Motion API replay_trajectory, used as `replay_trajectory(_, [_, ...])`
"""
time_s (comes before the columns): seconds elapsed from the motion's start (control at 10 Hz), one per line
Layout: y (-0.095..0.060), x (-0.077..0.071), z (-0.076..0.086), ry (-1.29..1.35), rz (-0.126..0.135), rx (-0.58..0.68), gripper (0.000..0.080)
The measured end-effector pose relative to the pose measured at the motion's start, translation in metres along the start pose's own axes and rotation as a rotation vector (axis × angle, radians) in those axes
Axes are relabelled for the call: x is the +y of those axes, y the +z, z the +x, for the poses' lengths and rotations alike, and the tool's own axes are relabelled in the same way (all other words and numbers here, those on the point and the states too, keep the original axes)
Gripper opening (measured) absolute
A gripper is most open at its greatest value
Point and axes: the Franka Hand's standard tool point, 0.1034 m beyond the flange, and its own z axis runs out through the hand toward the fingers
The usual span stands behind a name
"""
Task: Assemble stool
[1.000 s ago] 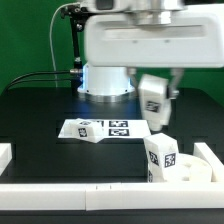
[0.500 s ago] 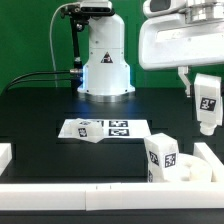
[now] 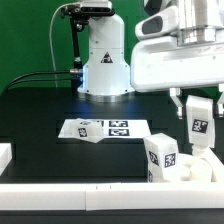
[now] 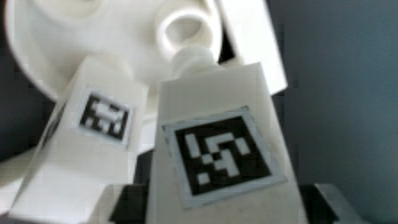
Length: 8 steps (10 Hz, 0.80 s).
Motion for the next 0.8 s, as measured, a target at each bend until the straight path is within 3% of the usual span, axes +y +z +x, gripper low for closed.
replay_trajectory(0.3, [0.002, 0.0, -0.001, -0.007, -0.002, -0.001, 0.0323])
replay_trajectory(0.8, [0.024, -0.004, -0.009, -0.025, -0.018, -0.015, 0.0323])
